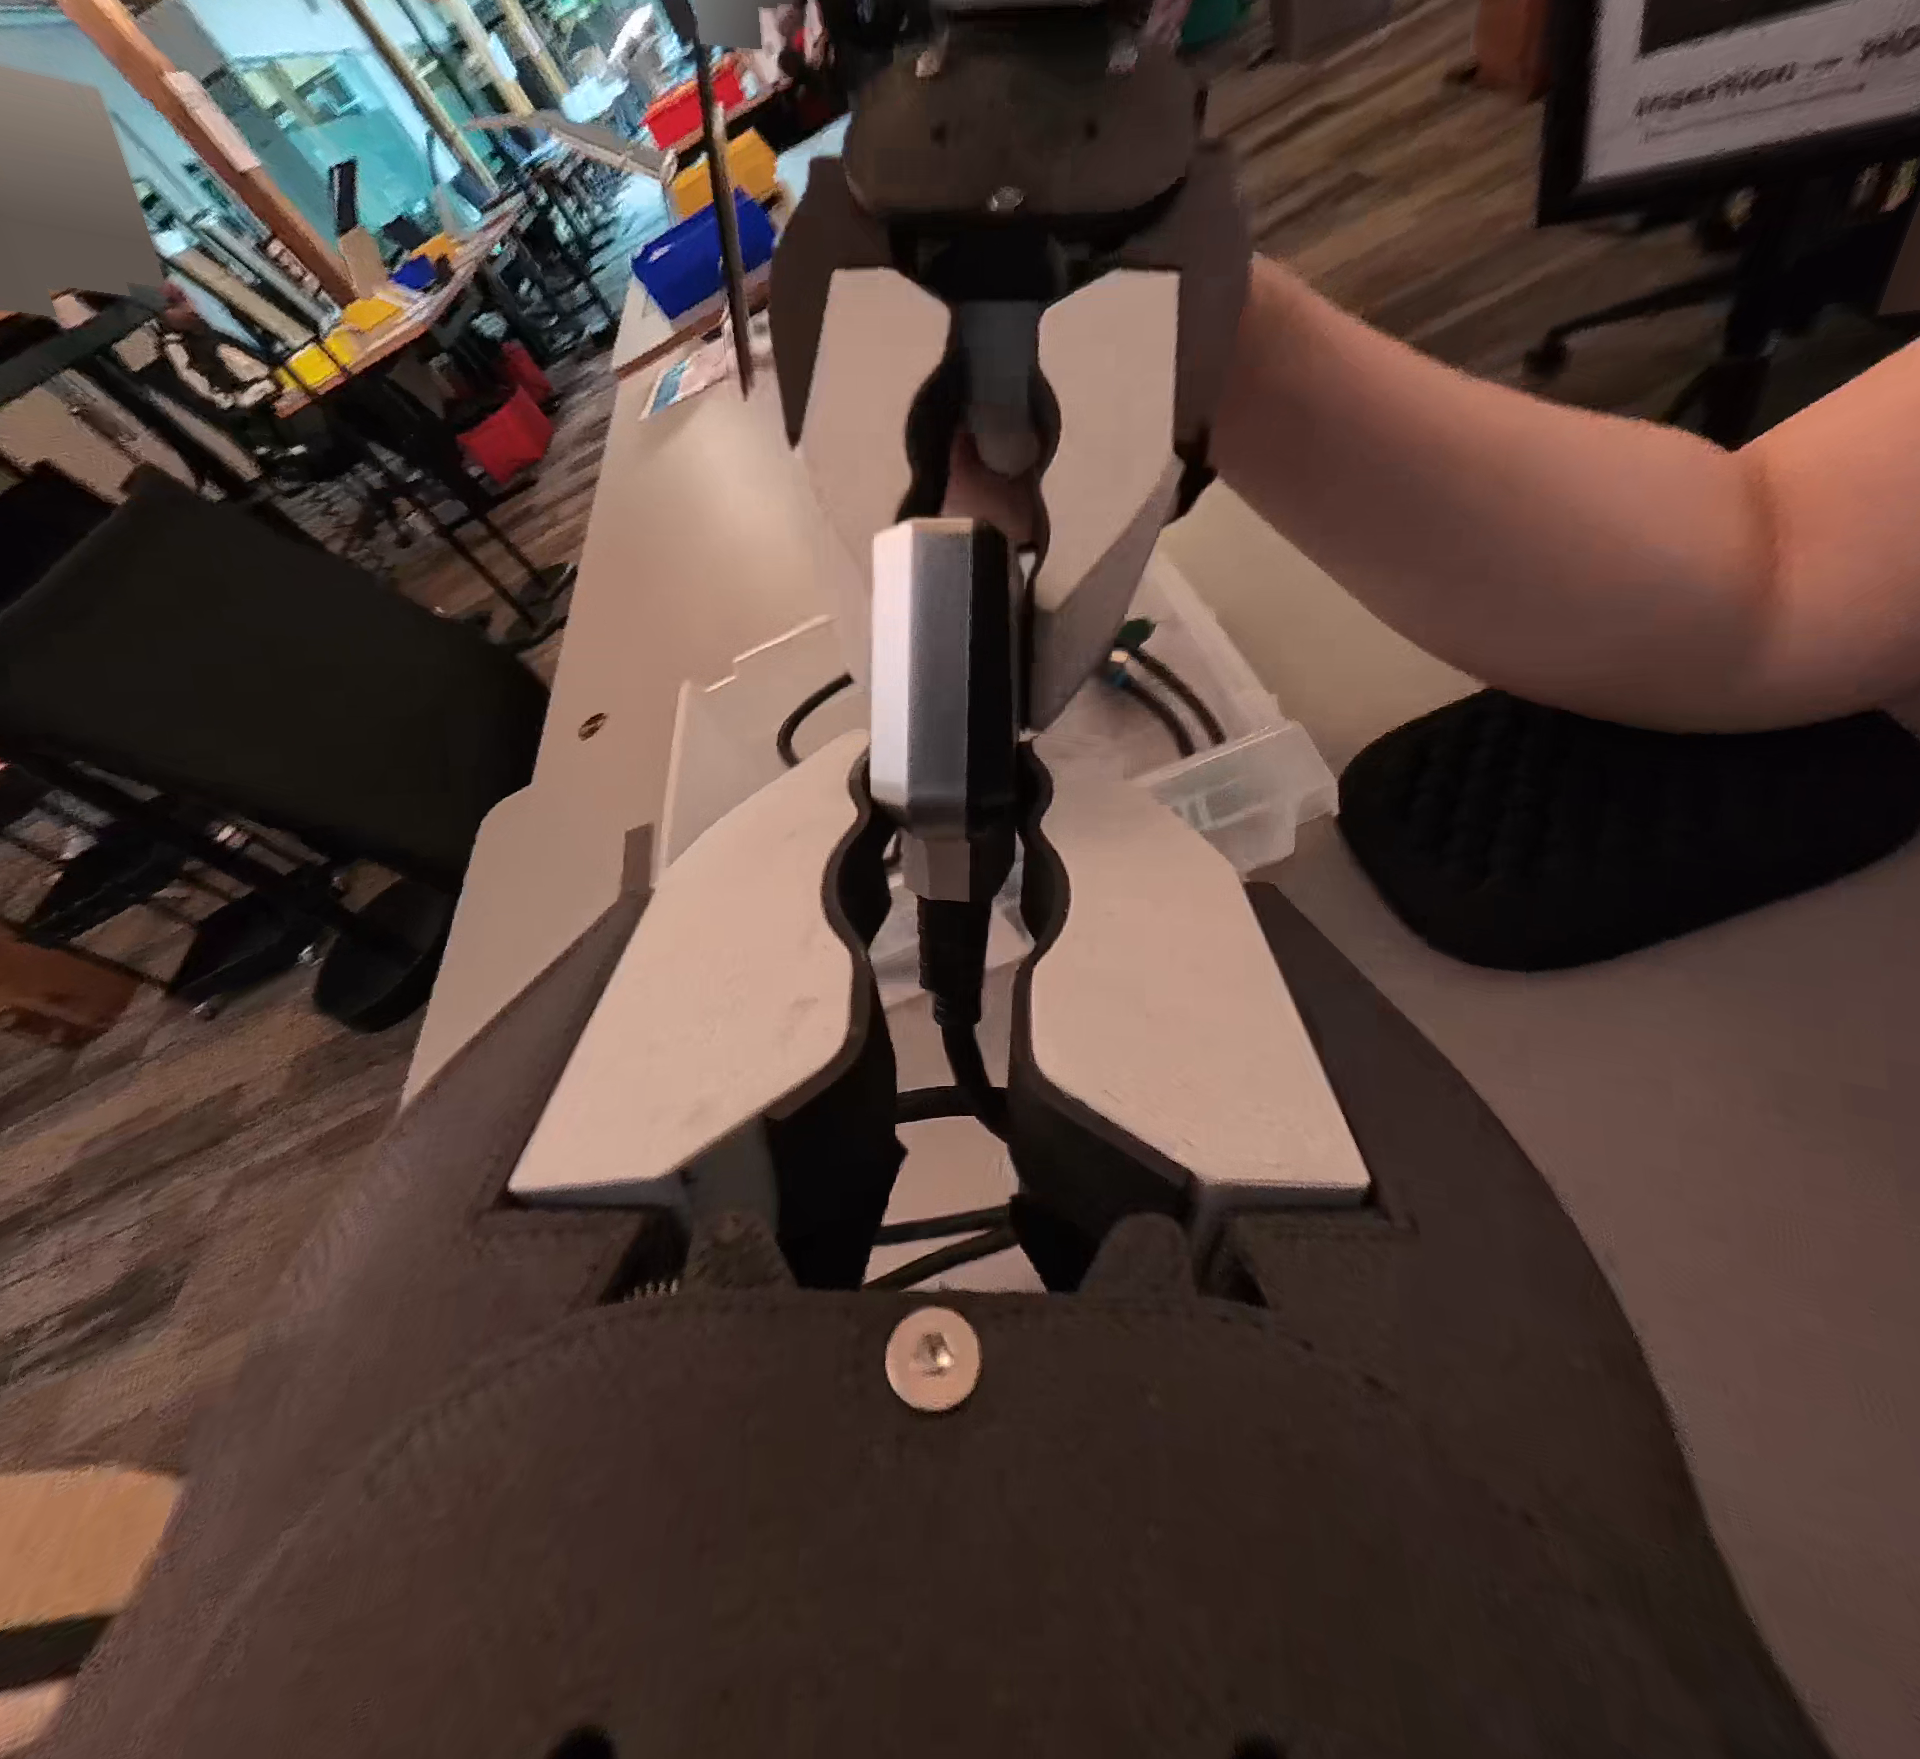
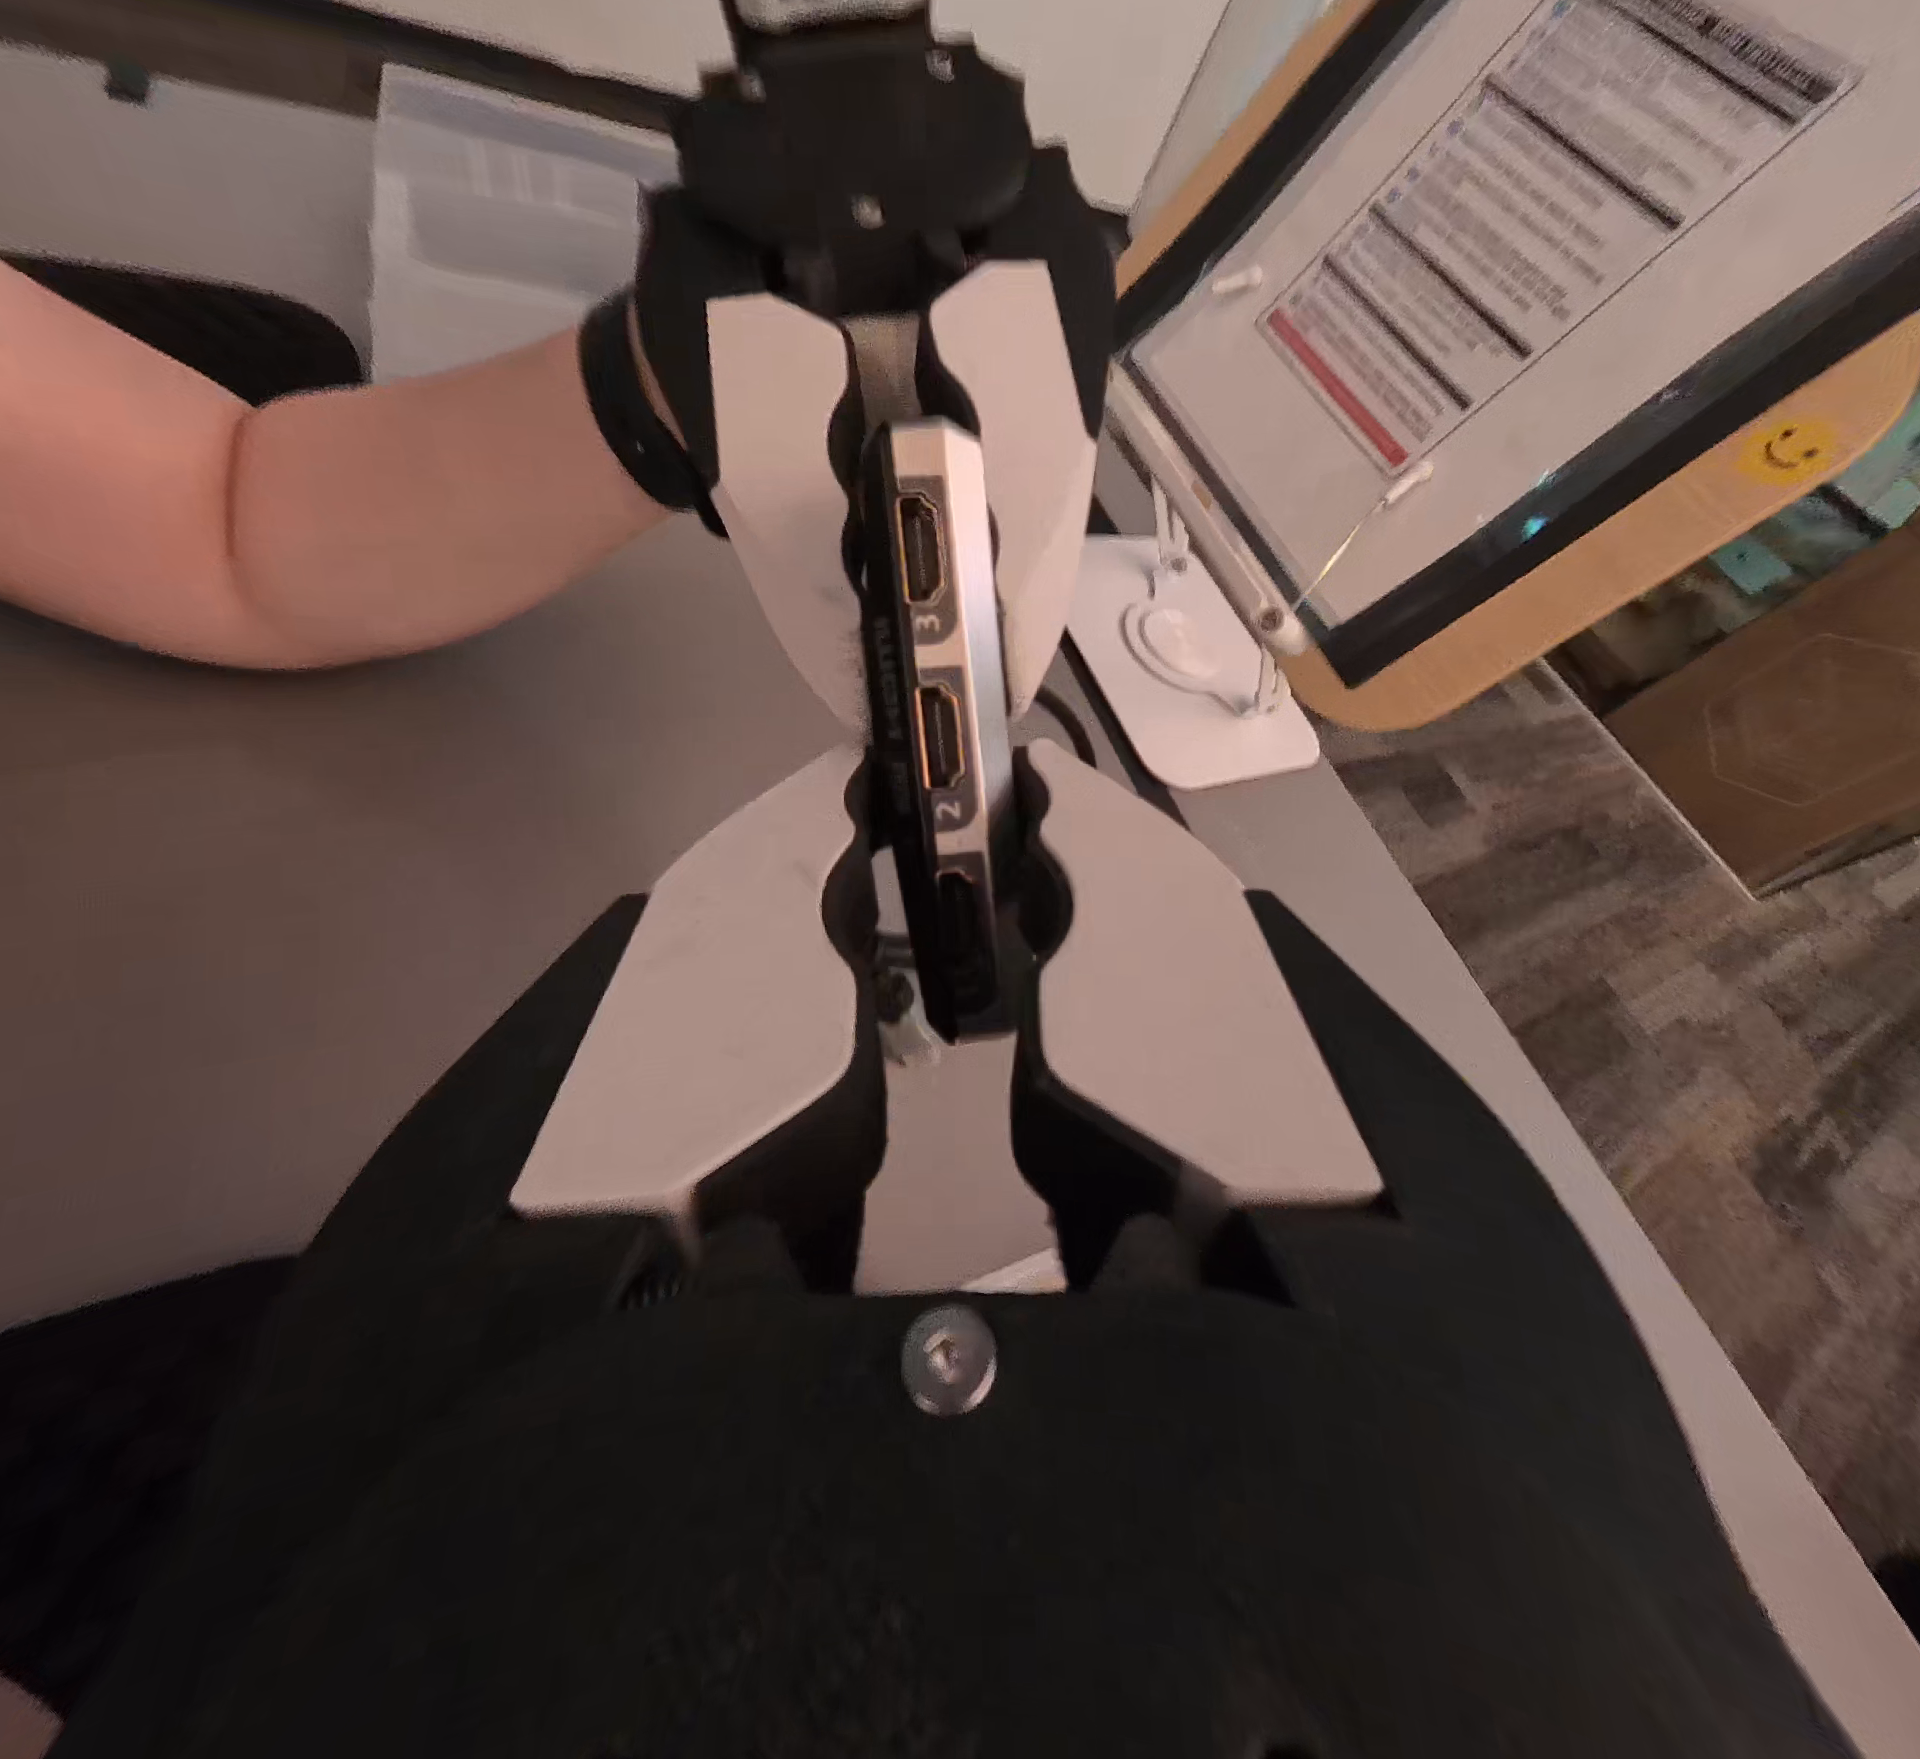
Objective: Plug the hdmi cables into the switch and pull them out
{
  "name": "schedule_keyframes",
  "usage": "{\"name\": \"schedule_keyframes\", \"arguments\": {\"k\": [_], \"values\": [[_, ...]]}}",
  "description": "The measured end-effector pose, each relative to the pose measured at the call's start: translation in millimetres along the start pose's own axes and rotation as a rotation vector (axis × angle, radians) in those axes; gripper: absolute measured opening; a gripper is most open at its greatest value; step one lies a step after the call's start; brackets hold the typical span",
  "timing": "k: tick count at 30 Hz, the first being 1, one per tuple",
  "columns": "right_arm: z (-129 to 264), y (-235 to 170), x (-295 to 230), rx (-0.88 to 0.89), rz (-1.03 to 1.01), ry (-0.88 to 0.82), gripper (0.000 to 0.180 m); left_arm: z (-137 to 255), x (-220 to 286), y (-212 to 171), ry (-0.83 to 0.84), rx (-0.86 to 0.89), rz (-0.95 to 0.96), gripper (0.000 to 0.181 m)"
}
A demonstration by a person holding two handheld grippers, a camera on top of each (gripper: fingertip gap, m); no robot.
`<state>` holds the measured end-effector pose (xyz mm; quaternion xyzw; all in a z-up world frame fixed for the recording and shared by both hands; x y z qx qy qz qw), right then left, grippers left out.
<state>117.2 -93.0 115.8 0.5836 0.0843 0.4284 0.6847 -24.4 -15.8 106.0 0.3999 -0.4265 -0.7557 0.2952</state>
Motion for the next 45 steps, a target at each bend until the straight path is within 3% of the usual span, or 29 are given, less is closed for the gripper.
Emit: {"name": "schedule_keyframes", "arguments": {"k": [6, 10, 15, 17, 18, 22, 24, 26, 28, 30, 32, 37, 39, 40, 42, 44, 45], "values": [[-6.6, 10.8, -4.8, 0.016, 0.074, -0.017, 0.022, 12.7, 1.5, 0.2, 0.0, 0.02, 0.023, 0.021], [-4.6, 15.5, -7.8, 0.004, 0.127, -0.063, 0.022, 15.1, -1.0, -9.1, 0.041, -0.063, 0.051, 0.029], [-0.5, 19.2, -7.9, 0.044, 0.129, -0.073, 0.022, -2.6, -3.6, -15.6, -0.087, 0.035, 0.124, 0.04], [-3.2, 18.5, -7.8, 0.047, 0.115, -0.057, 0.022, -18.9, -5.7, -20.7, -0.052, -0.024, 0.087, 0.035], [-4.8, 17.3, -7.6, 0.042, 0.106, -0.046, 0.022, -25.5, -4.8, -23.1, -0.053, -0.05, 0.054, 0.023], [2.0, 13.5, -1.4, 0.083, -0.015, -0.037, 0.024, -27.0, -5.6, -20.7, -0.047, -0.01, 0.013, 0.02], [17.4, 20.2, 2.0, 0.112, -0.049, -0.144, 0.044, -21.3, -4.6, -14.0, -0.046, 0.051, 0.002, 0.018], [45.3, 27.1, 2.9, 0.163, -0.064, -0.25, 0.046, -11.6, -5.0, -8.4, -0.038, 0.102, 0.005, 0.018], [80.2, 25.5, 9.1, 0.206, -0.117, -0.332, 0.038, 1.4, -7.8, -6.7, -0.013, 0.139, 0.014, 0.018], [101.7, 12.6, 20.2, 0.253, -0.236, -0.289, 0.0, 14.4, -10.8, -8.6, 0.001, 0.165, 0.034, 0.018], [99.5, -10.4, 29.2, 0.258, -0.399, -0.221, 0.0, 26.5, -14.3, -10.6, 0.042, 0.194, 0.052, 0.018], [136.5, -45.5, 15.0, -0.047, -0.437, -0.303, 0.001, 44.0, -14.9, -6.5, 0.097, 0.228, 0.045, 0.018], [191.2, -22.9, 10.3, -0.354, -0.361, -0.368, 0.001, 46.9, -12.2, -4.0, 0.099, 0.234, 0.037, 0.018], [227.7, -11.2, -2.6, -0.611, -0.339, -0.397, 0.001, 47.7, -11.7, -2.3, 0.113, 0.236, 0.029, 0.018], [309.1, -9.2, -52.5, -1.132, -0.574, -0.393, 0.002, 47.7, -10.5, 1.0, 0.102, 0.246, 0.026, 0.018], [377.2, -28.4, -92.4, -1.384, -0.81, -0.59, 0.002, 46.4, -9.9, 3.3, 0.096, 0.25, 0.017, 0.018], [398.2, -42.5, -111.2, -1.448, -0.982, -0.586, 0.002, 45.5, -9.4, 4.1, 0.089, 0.25, 0.018, 0.018]]}}
Point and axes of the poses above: each gripper's, where its closed fingertips meet, z back along the fingers, y out of its top, x = y × z across the jaws, the point moved 9 cm from there along z, back along the fingers, and after that the axes turned 7 degrees about -y, right-handed, at the moved point
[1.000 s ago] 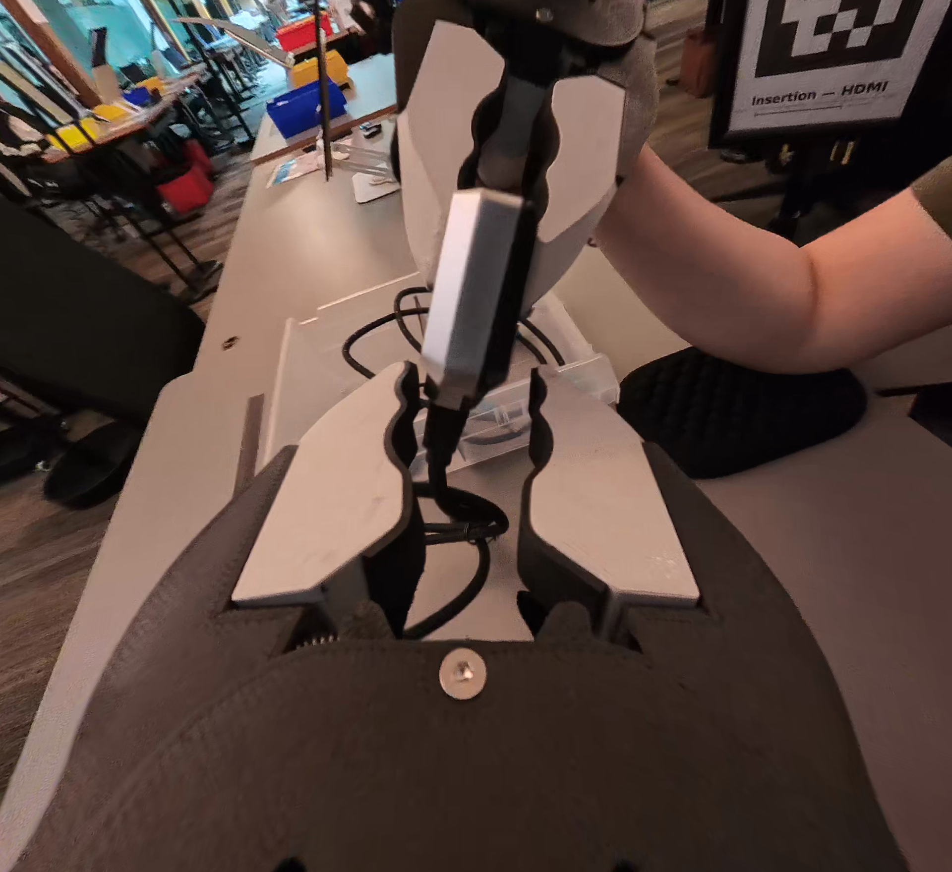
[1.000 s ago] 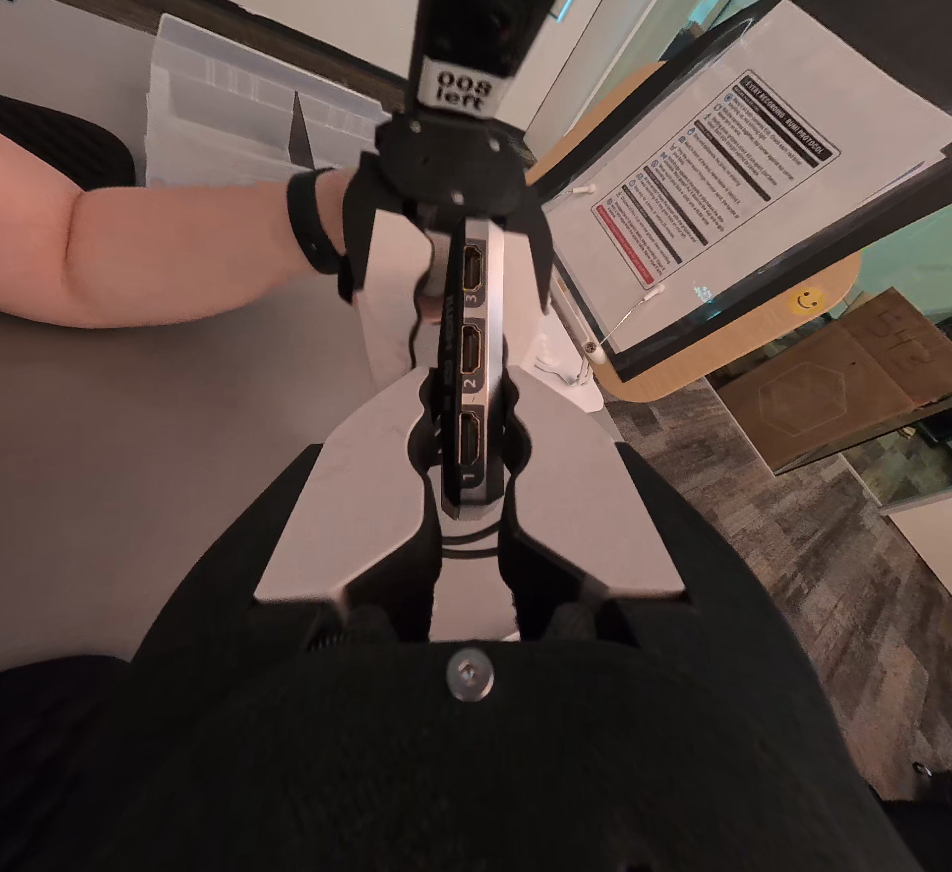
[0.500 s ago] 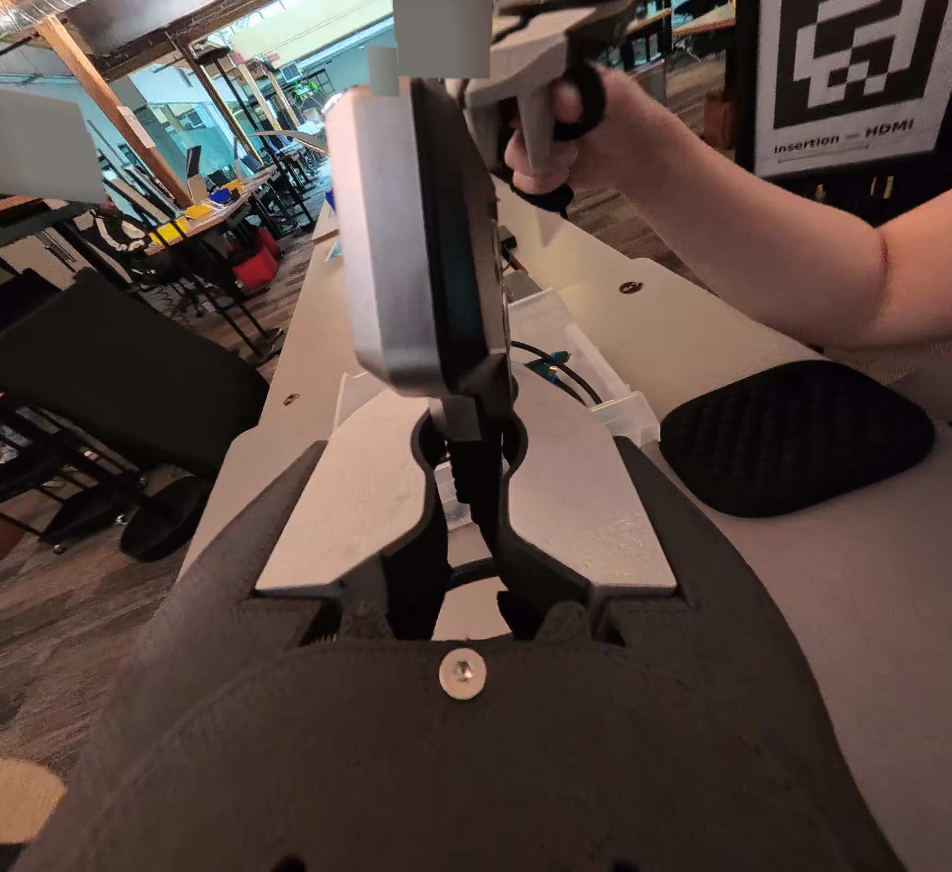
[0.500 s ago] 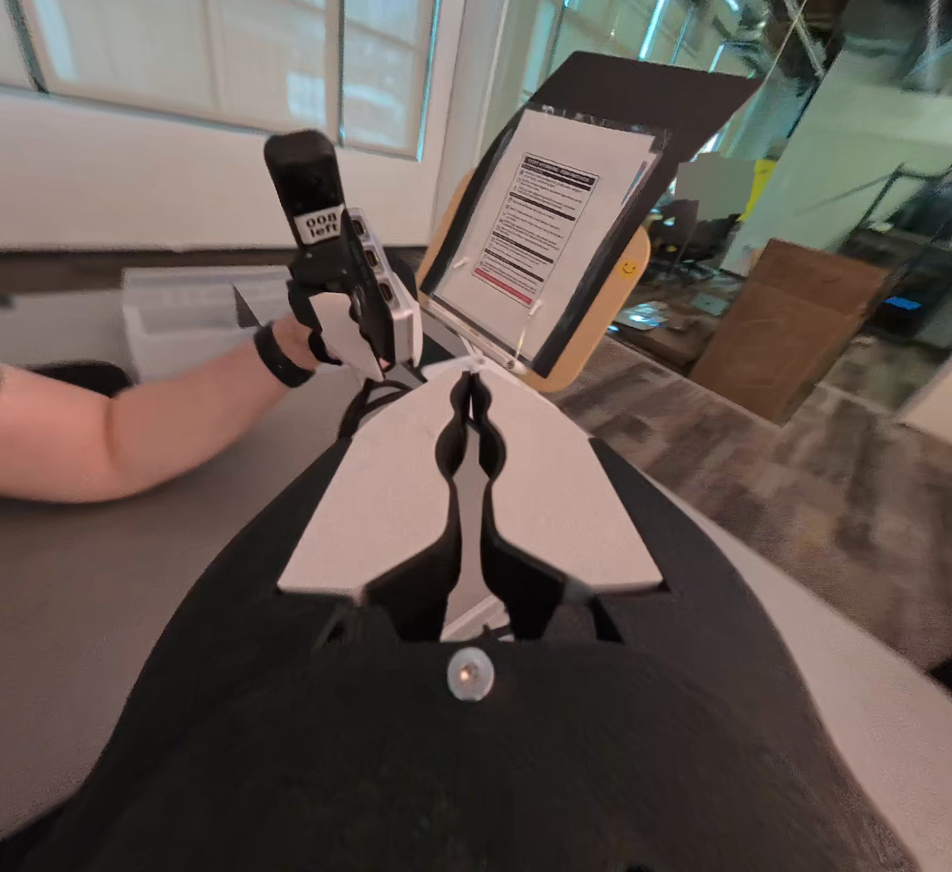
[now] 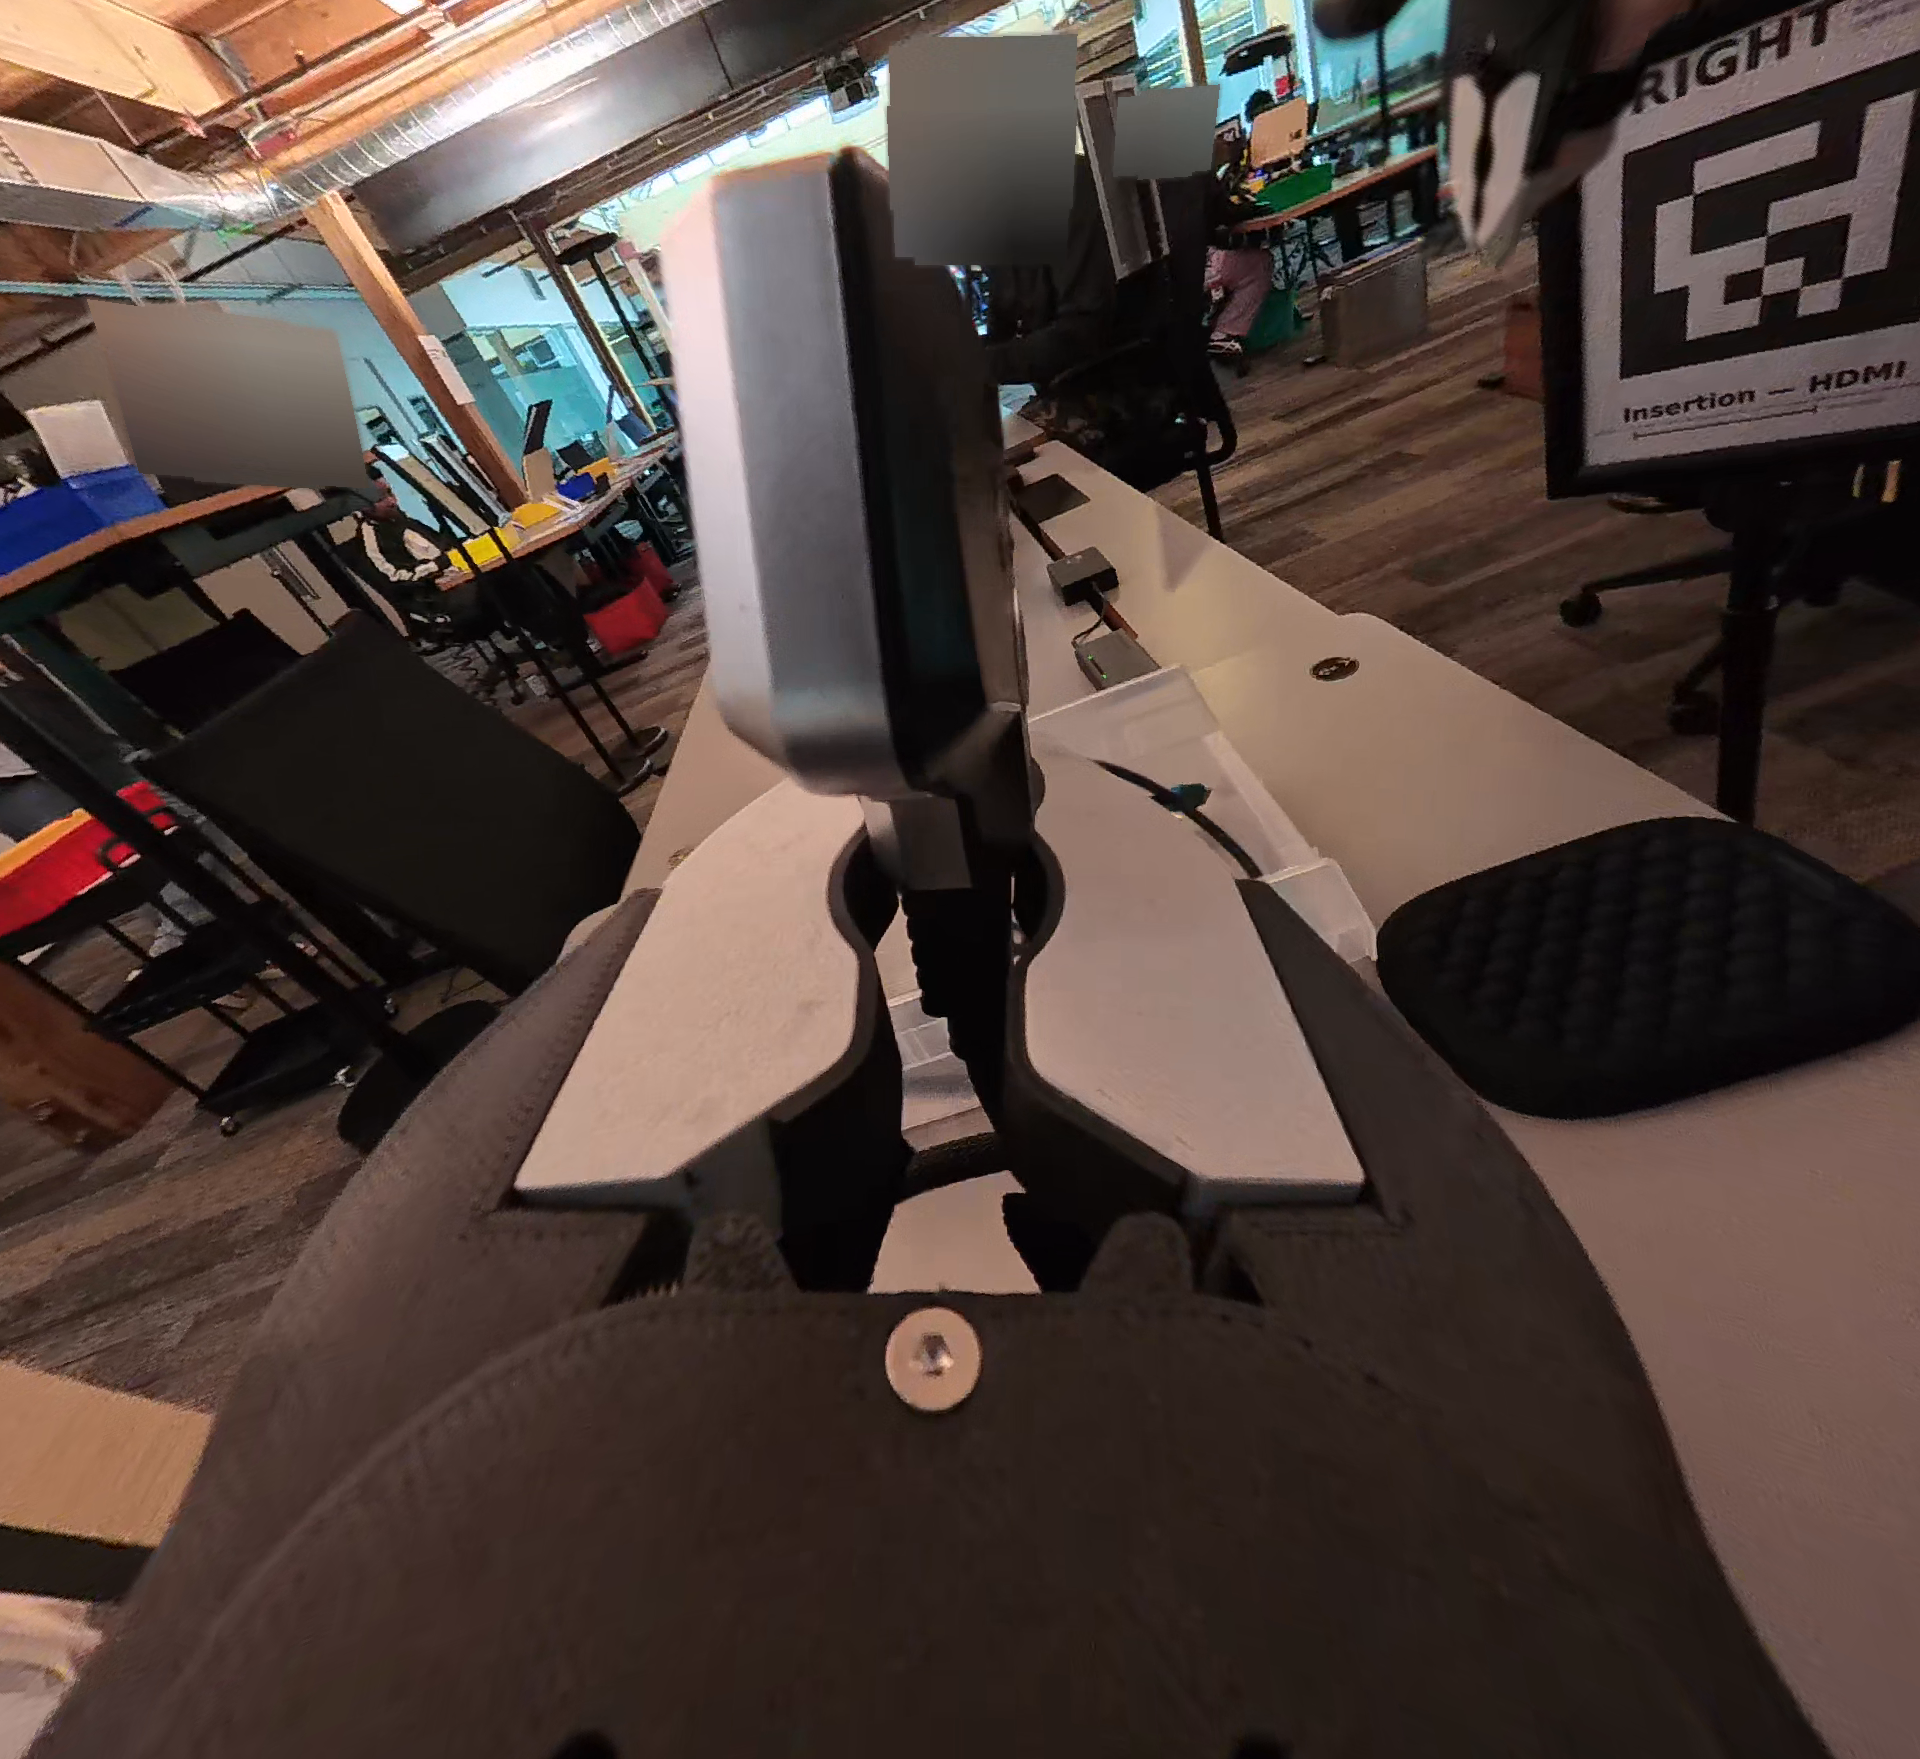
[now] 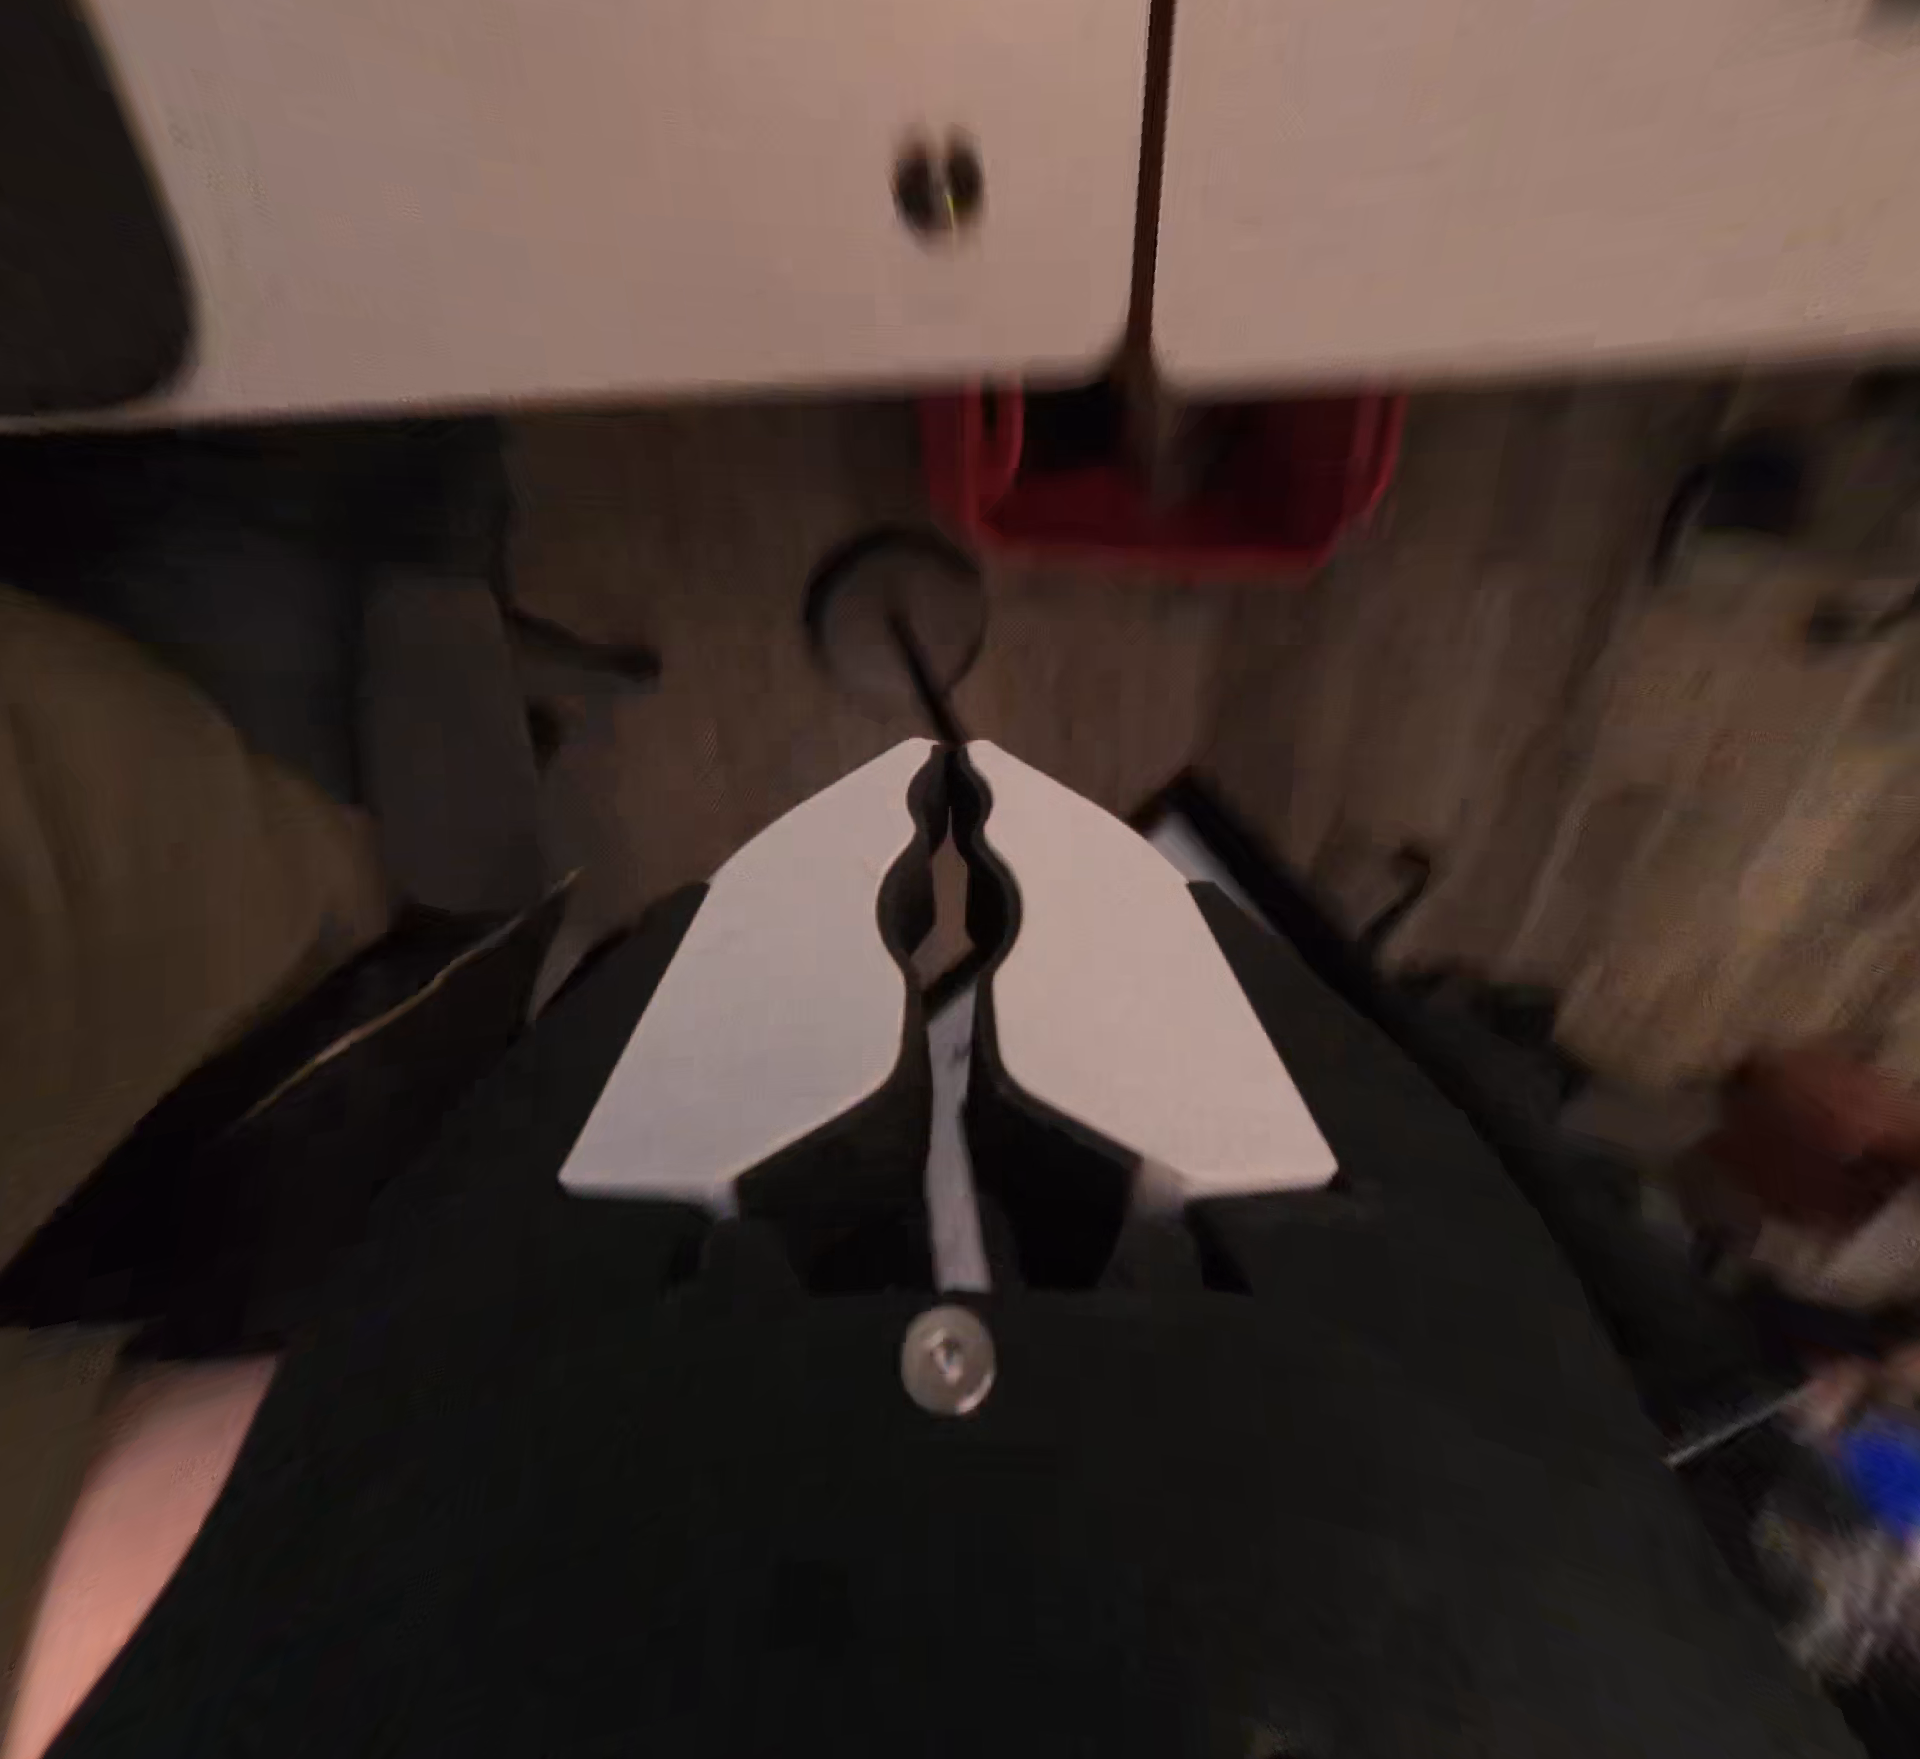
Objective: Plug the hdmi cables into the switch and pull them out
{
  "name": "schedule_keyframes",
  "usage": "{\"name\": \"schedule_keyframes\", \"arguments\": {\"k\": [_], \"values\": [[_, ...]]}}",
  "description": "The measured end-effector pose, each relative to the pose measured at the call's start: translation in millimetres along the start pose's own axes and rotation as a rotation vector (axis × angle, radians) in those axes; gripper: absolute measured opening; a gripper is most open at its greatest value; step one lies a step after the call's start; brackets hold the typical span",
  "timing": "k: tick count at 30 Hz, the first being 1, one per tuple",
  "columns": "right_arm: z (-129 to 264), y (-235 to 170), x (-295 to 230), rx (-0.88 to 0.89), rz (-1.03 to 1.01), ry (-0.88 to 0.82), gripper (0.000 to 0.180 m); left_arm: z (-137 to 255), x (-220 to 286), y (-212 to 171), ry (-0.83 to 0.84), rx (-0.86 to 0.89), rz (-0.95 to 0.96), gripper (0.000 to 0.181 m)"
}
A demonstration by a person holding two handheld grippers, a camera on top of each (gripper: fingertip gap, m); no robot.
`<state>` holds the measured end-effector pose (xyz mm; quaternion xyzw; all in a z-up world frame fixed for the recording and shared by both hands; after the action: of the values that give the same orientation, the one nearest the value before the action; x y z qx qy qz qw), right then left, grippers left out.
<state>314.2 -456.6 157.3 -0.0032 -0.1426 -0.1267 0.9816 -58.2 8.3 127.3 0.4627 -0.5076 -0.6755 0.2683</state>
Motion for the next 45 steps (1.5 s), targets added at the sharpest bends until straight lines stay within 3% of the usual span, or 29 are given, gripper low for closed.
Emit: {"name": "schedule_keyframes", "arguments": {"k": [1, 2, 4, 6, 9, 14, 15, 17, 21, 24, 31, 34, 38, 41, 43, 45], "values": [[-13.1, -16.0, 13.9, -0.088, -0.043, -0.072, 0.002, -1.1, 0.7, 0.4, -0.008, 0.001, 0.001, 0.018], [-20.1, -19.3, 35.6, -0.103, -0.05, -0.259, 0.002, -2.5, 1.3, 0.8, -0.009, 0.001, -0.002, 0.018], [-19.3, 1.8, 90.4, 0.008, -0.134, -0.552, 0.002, -6.3, 3.5, 2.3, -0.018, 0.002, -0.001, 0.018], [-13.2, 21.4, 134.9, 0.085, -0.263, -0.677, 0.002, -10.8, 7.5, 4.8, -0.024, 0.003, -0.01, 0.018], [-20.5, 32.9, 131.4, 0.104, -0.29, -0.559, 0.001, -16.0, 15.3, 10.1, -0.037, -0.006, -0.035, 0.018], [-32.5, 35.6, 42.8, 0.102, -0.008, -0.467, 0.001, -16.3, 20.7, 17.4, -0.069, 0.013, -0.057, 0.018], [-37.9, 27.6, 28.0, 0.028, 0.016, -0.379, 0.001, -16.5, 20.5, 17.4, -0.072, 0.014, -0.056, 0.018], [-49.4, -4.1, -3.7, -0.185, -0.034, -0.019, 0.001, -17.2, 20.0, 15.9, -0.075, 0.008, -0.051, 0.018], [-66.5, -53.2, -78.1, -0.176, 0.224, 0.466, 0.001, -19.2, 21.6, 16.2, -0.087, -0.001, -0.063, 0.018], [-77.4, -49.0, -100.0, -0.13, 0.27, 0.485, 0.001, -22.7, 22.8, 17.1, -0.102, 0.006, -0.059, 0.018], [-65.2, 9.8, -135.7, -0.024, 0.483, 0.541, 0.001, -43.1, 33.8, 13.4, -0.132, -0.085, -0.085, 0.018], [-44.2, 50.7, -163.5, 0.203, 0.624, 0.625, 0.001, -52.4, 36.7, 13.1, -0.145, -0.11, -0.088, 0.018], [15.6, 117.1, -197.5, 0.762, 0.771, 0.502, 0.001, -64.5, 39.6, 3.6, -0.141, -0.228, -0.115, 0.018], [55.6, 159.7, -214.3, 1.151, 0.814, 0.353, 0.024, -67.9, 37.6, -3.9, -0.136, -0.288, -0.118, 0.018], [69.1, 185.2, -224.0, 1.268, 0.828, 0.356, 0.045, -68.4, 35.3, -7.7, -0.138, -0.301, -0.105, 0.018], [74.0, 209.9, -234.1, 1.334, 0.8, 0.391, 0.051, -69.5, 33.2, -11.8, -0.137, -0.323, -0.095, 0.018]]}}
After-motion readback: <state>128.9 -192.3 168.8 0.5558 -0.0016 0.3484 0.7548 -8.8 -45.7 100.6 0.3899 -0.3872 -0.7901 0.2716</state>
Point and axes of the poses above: each gripper's, where its closed fingertips meet, z back along the fingers, y out of its top, x = y × z across the jaws, the point moved 9 cm from there along z, back along the fingers, and after that the axes turned 7 degrees about -y, right-handed, at the moved point
